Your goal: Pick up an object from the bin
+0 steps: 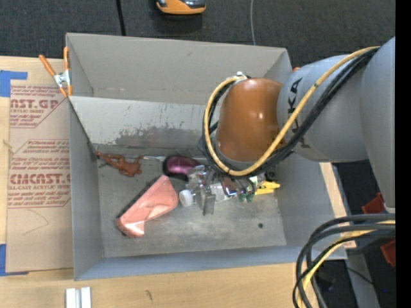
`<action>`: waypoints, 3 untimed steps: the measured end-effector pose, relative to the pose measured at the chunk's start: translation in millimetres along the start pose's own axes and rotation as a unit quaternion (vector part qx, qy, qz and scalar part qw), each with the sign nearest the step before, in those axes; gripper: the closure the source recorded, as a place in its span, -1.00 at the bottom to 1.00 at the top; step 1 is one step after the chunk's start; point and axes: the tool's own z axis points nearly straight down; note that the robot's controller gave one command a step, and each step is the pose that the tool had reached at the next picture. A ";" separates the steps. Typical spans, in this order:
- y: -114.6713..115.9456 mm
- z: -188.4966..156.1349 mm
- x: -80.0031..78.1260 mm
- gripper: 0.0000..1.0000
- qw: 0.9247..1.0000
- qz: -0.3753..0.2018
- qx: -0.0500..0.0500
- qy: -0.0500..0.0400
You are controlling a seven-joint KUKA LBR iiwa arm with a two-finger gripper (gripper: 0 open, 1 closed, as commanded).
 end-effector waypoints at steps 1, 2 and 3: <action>-8.1 -10.4 9.8 1.00 1.000 -0.003 -0.001 0.014; -7.3 -2.3 -11.4 1.00 1.000 0.003 0.000 -0.002; 3.2 -16.9 -10.9 1.00 1.000 0.005 -0.001 0.013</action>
Offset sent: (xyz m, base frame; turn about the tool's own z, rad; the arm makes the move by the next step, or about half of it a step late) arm 0.0266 0.0008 -0.0752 0.0238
